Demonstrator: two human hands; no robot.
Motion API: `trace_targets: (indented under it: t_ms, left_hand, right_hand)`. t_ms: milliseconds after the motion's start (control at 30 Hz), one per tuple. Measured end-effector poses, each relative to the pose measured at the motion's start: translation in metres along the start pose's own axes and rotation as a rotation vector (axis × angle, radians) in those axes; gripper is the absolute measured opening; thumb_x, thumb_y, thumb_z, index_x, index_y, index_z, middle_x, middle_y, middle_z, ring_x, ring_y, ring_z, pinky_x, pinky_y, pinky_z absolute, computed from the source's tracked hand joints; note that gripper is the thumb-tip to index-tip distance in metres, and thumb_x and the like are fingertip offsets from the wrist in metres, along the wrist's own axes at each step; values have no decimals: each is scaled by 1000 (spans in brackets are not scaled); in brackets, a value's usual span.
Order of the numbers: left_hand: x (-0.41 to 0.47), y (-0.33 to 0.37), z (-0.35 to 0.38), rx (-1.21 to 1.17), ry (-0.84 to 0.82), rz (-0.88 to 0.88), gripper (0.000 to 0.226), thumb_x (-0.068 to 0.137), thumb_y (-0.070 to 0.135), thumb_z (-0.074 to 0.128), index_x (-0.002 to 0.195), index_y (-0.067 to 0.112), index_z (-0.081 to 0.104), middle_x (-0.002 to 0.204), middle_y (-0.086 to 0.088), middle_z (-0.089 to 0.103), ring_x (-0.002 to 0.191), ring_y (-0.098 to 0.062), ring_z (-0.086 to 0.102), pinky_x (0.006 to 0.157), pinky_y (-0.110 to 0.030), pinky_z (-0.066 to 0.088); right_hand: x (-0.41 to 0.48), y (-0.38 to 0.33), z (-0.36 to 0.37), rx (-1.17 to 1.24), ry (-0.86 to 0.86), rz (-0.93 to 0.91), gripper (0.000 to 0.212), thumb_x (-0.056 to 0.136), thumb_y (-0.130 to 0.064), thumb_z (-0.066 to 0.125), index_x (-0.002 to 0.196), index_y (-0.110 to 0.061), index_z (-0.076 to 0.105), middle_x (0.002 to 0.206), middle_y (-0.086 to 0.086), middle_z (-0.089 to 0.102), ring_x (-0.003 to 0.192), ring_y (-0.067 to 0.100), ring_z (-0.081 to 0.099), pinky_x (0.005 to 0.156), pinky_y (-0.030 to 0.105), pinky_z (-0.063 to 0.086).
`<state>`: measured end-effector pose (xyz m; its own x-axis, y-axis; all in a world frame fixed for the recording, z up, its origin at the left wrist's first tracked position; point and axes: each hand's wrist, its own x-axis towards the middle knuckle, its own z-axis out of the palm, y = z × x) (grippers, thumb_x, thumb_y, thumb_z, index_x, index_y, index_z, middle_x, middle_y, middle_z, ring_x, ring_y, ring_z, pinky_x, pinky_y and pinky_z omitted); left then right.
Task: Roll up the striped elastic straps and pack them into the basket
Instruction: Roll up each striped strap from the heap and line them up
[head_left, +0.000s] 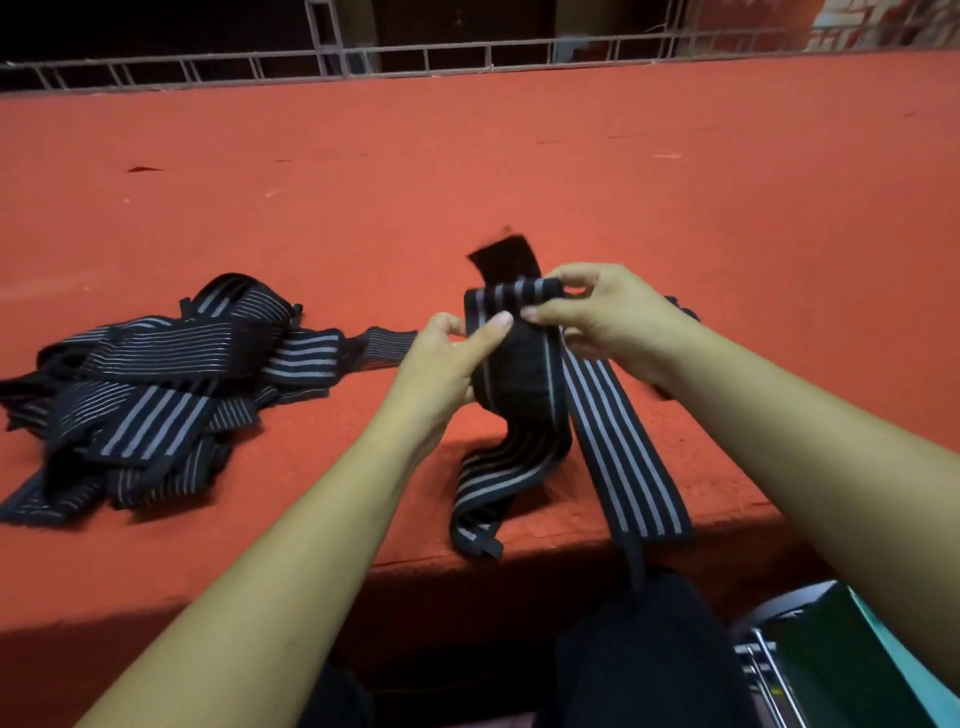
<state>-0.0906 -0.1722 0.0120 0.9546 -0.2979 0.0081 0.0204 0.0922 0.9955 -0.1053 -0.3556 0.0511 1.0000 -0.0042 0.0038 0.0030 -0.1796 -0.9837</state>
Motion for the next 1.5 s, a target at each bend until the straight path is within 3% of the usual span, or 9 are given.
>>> trace_targets:
  t_ms: [200,400,567,767,967,1033,1200,1300,1500]
  left_hand:
    - [-20,-33,-21,282,-573,-197,20,90,11,69,110,7,70,110,-8,75,98,-16,69,88,-27,53]
    - [-21,-50,-29,135,-372,-327,22,97,13,61,116,5,67,112,-15,74,99,-24,70,89,-34,57]
    - [-20,-57,-18,-153,-210,-456,26,100,12,55,124,5,62,113,-17,73,99,-27,72,81,-41,61]
    - [-28,-61,14,-365,-250,-516,27,101,1,48,125,-4,58,118,-23,69,107,-31,70,86,-42,60]
    - [-25,-75,68,-363,-280,-554,28,99,3,54,127,-3,57,120,-20,70,107,-28,70,86,-41,61]
    - [-25,-83,84,-186,-261,-526,23,98,5,59,120,-1,61,117,-18,71,103,-27,71,87,-43,60]
    - [-25,-103,99,842,-169,-101,19,86,28,74,92,13,65,111,-10,63,100,-24,63,94,-39,53]
    - [-27,-112,109,929,-99,-99,30,84,31,75,107,16,64,115,-10,62,110,-28,59,97,-43,51]
    - [-40,-112,129,911,4,27,14,86,17,68,94,19,57,103,-6,70,101,-28,62,96,-42,48]
  right_hand:
    - [28,-14,-41,110,407,15,16,93,-2,64,108,-6,61,70,8,57,33,7,42,31,17,26]
    - [33,-7,-55,205,484,-23,17,95,-5,63,111,-8,61,101,15,66,56,22,72,54,26,58]
    - [35,-2,-39,200,441,-119,10,98,-6,59,107,-10,58,109,13,64,76,35,75,62,31,62]
    - [28,4,-34,107,397,-110,11,98,-7,60,108,-11,58,101,11,66,82,37,73,77,42,62]
    - [19,20,-50,60,394,-66,10,96,-7,62,97,-16,59,96,11,66,69,27,73,66,32,61]
    - [15,28,-57,47,401,-49,12,96,-6,63,94,-18,60,96,12,67,69,26,73,63,31,62]
    - [6,42,-68,45,391,-25,11,96,-5,62,100,-15,59,93,11,67,67,26,71,66,36,61]
    - [3,48,-68,46,386,-14,10,96,-5,62,100,-15,60,94,9,67,69,26,71,66,35,61]
    - [5,53,-62,73,390,-16,11,95,-6,63,98,-17,62,96,10,67,68,25,71,67,34,62]
